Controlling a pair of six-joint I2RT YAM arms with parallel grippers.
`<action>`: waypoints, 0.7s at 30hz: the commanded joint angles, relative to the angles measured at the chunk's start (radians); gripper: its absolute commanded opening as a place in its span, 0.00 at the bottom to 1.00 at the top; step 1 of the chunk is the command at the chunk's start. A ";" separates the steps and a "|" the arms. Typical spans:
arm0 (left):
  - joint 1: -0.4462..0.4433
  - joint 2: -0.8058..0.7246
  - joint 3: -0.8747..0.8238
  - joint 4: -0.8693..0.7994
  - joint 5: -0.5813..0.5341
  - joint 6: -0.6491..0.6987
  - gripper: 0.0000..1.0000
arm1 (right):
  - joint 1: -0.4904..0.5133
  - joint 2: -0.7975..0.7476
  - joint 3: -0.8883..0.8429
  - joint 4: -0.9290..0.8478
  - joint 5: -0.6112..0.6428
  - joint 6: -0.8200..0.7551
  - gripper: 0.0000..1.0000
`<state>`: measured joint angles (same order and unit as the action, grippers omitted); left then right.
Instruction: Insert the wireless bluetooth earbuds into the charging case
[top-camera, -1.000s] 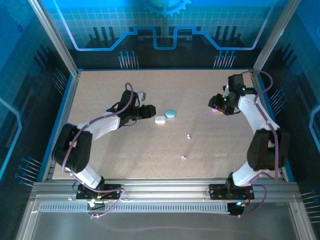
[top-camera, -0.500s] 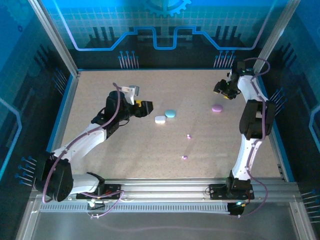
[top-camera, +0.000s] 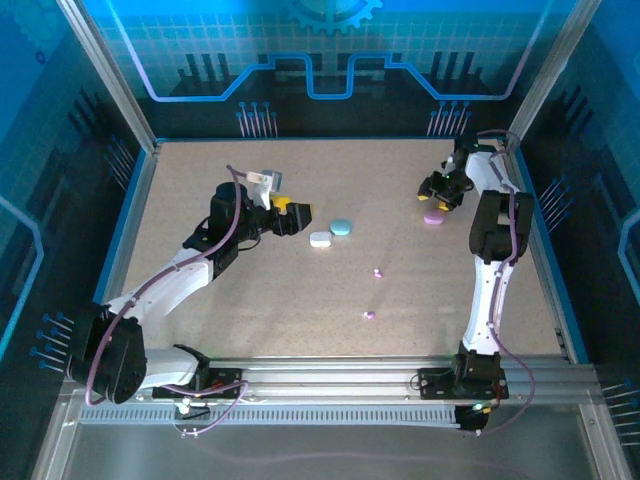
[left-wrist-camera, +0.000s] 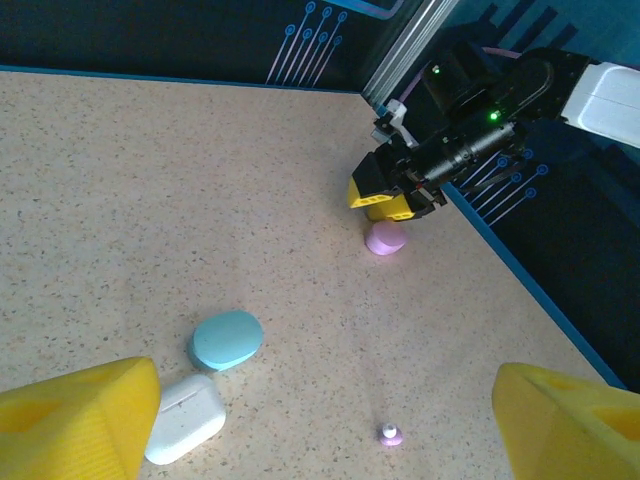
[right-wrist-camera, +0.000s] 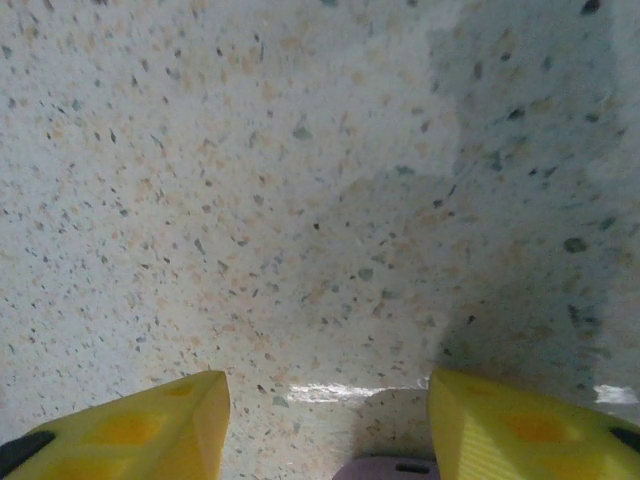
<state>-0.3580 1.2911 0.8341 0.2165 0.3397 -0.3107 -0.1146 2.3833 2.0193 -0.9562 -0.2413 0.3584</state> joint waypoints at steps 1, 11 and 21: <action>-0.001 -0.001 0.001 0.022 0.039 0.016 0.87 | -0.017 0.013 0.012 -0.058 -0.055 -0.022 0.56; -0.001 -0.012 0.000 0.005 0.043 0.051 0.87 | -0.016 -0.150 -0.197 -0.022 -0.075 -0.042 0.56; -0.001 0.005 0.004 0.018 0.068 0.039 0.87 | 0.024 -0.270 -0.386 0.050 0.002 -0.087 0.58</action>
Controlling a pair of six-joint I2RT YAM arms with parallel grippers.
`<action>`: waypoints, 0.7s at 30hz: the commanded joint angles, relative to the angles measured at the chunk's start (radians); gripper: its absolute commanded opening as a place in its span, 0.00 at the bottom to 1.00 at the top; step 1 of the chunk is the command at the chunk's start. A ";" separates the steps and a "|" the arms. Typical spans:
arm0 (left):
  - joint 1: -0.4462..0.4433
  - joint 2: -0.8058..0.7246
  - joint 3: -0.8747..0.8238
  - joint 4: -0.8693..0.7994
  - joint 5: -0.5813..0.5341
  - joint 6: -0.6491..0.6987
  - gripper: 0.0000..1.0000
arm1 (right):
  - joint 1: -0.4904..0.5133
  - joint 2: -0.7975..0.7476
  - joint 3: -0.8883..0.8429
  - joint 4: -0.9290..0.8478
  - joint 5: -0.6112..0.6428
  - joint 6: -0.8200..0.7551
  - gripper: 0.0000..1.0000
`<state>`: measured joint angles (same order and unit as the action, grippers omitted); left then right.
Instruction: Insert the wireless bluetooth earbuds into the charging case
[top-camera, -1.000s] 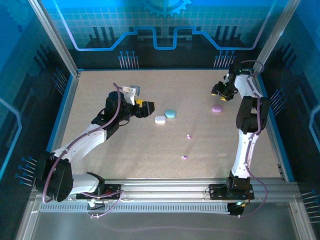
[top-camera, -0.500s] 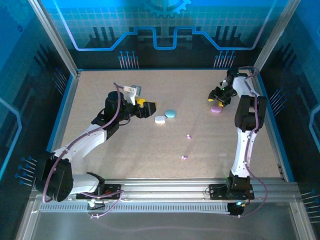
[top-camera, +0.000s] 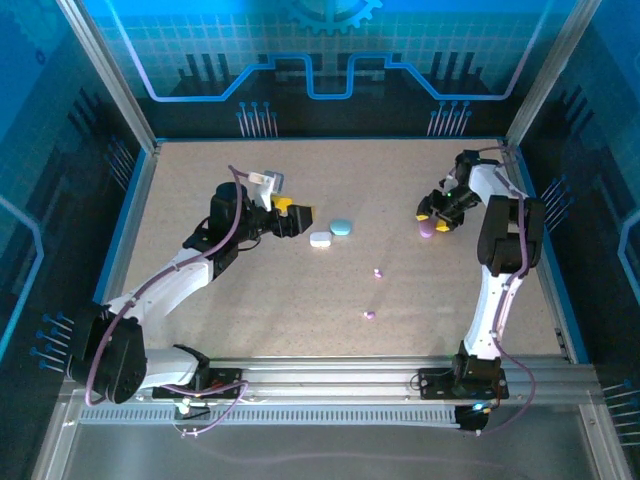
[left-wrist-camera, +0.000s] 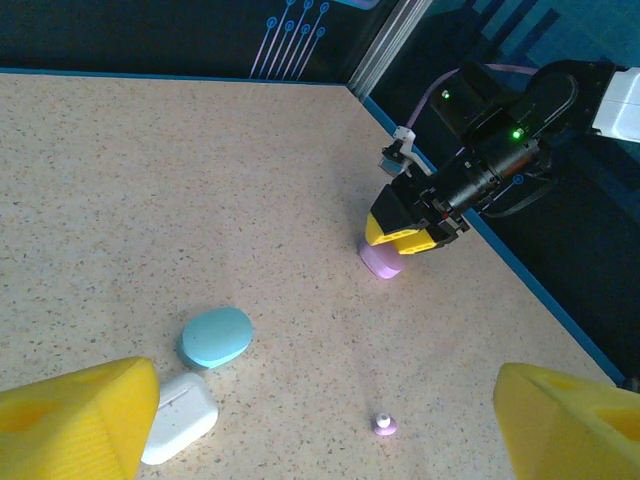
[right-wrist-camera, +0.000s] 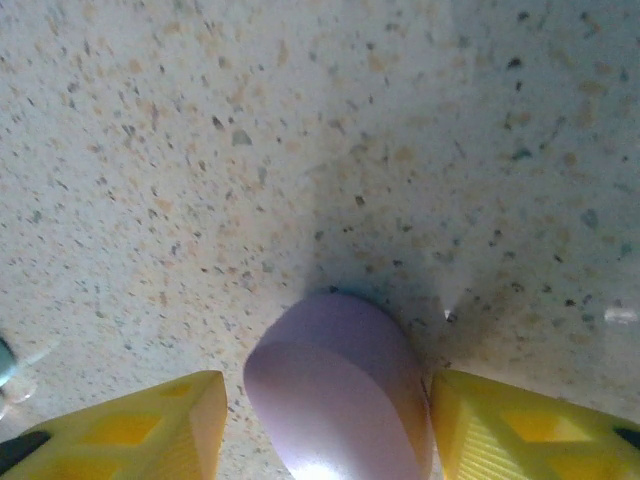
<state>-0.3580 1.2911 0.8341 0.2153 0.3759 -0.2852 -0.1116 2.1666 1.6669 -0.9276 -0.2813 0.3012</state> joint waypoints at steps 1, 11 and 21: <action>-0.001 0.007 0.003 0.020 0.033 0.011 0.87 | 0.026 -0.057 -0.042 0.028 0.057 -0.033 0.59; -0.001 0.010 0.007 0.009 0.038 0.010 0.87 | 0.134 -0.070 -0.085 0.068 0.327 -0.142 0.62; -0.001 0.028 0.016 0.006 0.045 0.001 0.87 | 0.189 -0.071 -0.096 0.096 0.456 -0.209 0.56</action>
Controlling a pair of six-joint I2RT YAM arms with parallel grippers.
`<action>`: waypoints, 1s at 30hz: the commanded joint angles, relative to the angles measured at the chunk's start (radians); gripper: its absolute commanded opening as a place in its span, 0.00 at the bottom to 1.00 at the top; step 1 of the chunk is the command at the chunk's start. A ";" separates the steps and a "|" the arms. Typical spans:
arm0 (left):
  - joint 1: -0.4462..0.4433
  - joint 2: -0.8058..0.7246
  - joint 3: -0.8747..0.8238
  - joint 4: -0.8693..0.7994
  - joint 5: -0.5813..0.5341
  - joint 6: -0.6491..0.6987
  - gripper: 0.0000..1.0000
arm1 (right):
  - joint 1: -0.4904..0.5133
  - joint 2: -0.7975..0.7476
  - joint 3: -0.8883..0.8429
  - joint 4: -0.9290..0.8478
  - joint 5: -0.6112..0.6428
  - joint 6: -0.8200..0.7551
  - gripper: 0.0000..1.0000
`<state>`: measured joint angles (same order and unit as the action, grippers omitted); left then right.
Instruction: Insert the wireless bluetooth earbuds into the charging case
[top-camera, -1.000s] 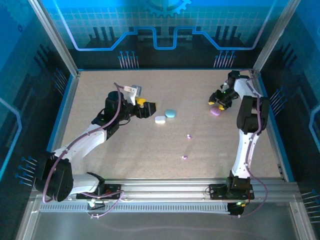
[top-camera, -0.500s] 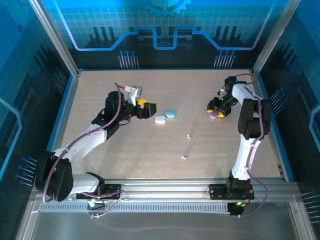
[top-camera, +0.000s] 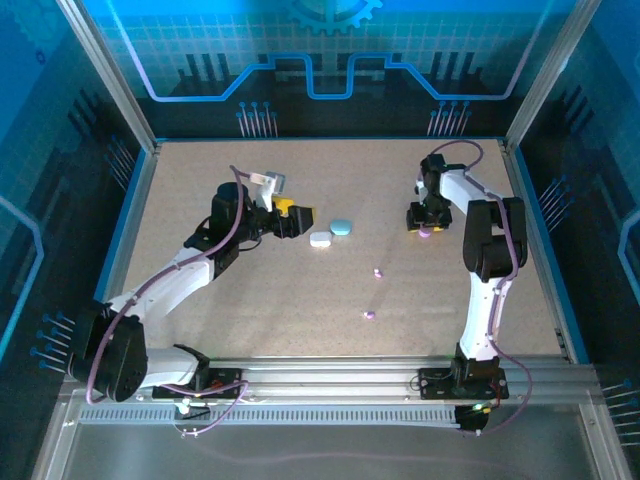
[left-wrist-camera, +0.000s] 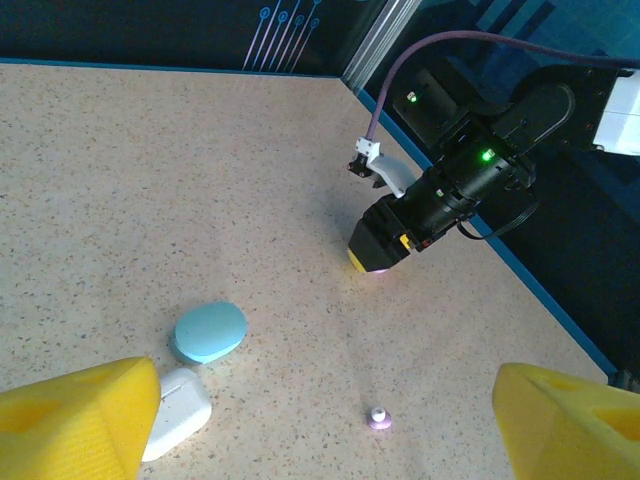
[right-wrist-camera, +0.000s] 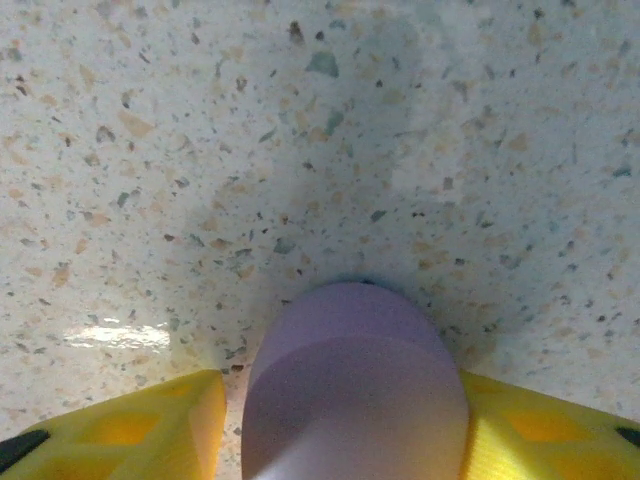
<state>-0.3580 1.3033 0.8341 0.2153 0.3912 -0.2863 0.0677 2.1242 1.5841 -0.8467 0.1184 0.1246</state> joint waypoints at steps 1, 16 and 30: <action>-0.001 0.016 0.017 0.007 0.030 0.003 0.87 | 0.011 -0.031 -0.016 0.016 0.056 -0.033 0.55; 0.000 0.017 0.028 0.002 0.028 -0.013 0.86 | 0.036 -0.170 -0.097 0.079 -0.008 -0.026 0.44; -0.008 0.043 0.185 0.030 0.198 -0.186 0.74 | 0.261 -0.892 -0.496 0.598 -0.326 -0.217 0.42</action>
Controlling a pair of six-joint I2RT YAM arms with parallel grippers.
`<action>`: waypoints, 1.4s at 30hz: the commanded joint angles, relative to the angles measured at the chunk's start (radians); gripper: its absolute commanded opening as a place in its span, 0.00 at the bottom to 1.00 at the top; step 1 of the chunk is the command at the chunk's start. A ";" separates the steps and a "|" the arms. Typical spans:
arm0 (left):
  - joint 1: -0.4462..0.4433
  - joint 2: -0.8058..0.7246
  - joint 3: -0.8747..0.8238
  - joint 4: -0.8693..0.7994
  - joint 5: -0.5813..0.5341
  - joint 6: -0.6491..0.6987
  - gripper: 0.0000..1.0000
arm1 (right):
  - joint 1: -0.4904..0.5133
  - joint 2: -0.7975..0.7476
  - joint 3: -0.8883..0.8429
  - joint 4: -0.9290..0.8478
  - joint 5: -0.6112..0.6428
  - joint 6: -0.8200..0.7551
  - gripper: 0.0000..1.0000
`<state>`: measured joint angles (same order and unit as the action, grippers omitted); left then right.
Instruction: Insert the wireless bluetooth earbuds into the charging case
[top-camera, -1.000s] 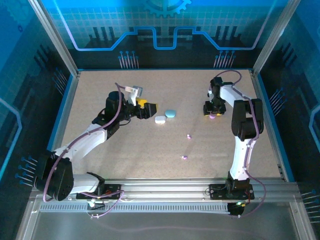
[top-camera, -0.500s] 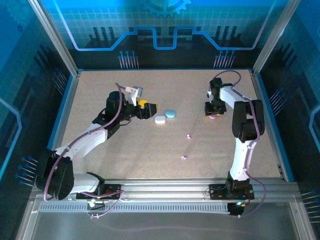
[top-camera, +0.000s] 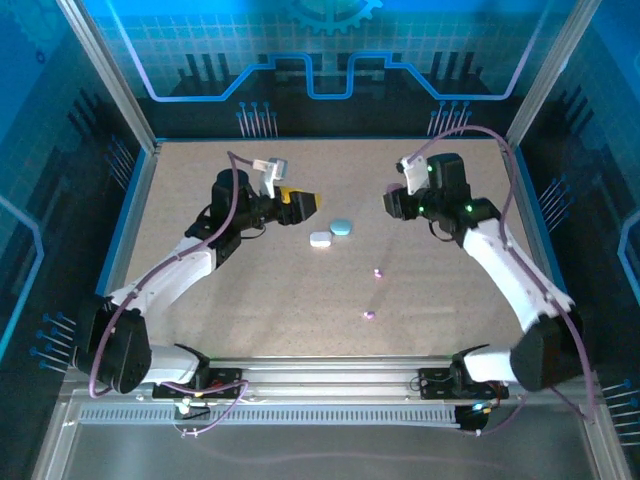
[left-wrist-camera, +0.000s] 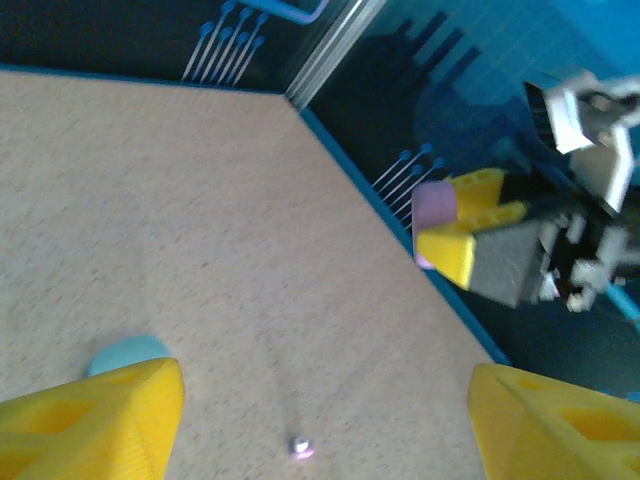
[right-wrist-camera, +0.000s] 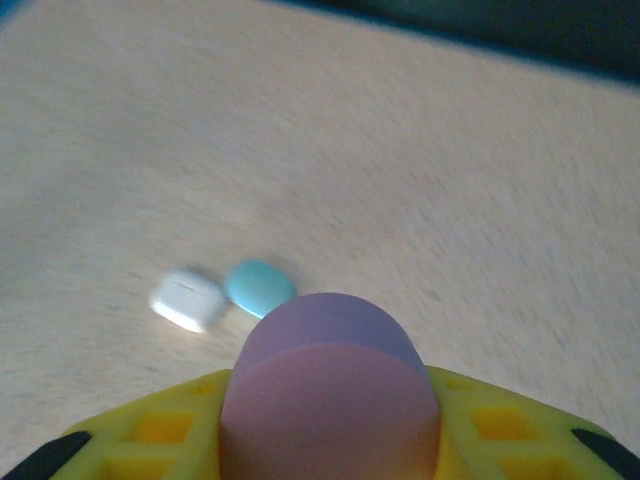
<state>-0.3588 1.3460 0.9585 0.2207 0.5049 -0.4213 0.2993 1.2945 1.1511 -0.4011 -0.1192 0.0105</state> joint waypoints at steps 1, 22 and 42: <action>-0.014 -0.001 0.072 0.026 0.096 -0.058 0.73 | 0.046 -0.095 -0.089 0.182 -0.106 -0.133 0.42; -0.206 0.113 0.267 -0.102 0.129 0.026 0.61 | 0.233 -0.244 -0.162 0.254 -0.101 -0.428 0.40; -0.253 0.213 0.388 -0.294 0.067 0.085 0.42 | 0.295 -0.215 -0.166 0.319 0.060 -0.457 0.42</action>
<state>-0.6037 1.5448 1.3060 -0.0357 0.5884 -0.3561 0.5755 1.0817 0.9653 -0.1471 -0.0845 -0.4278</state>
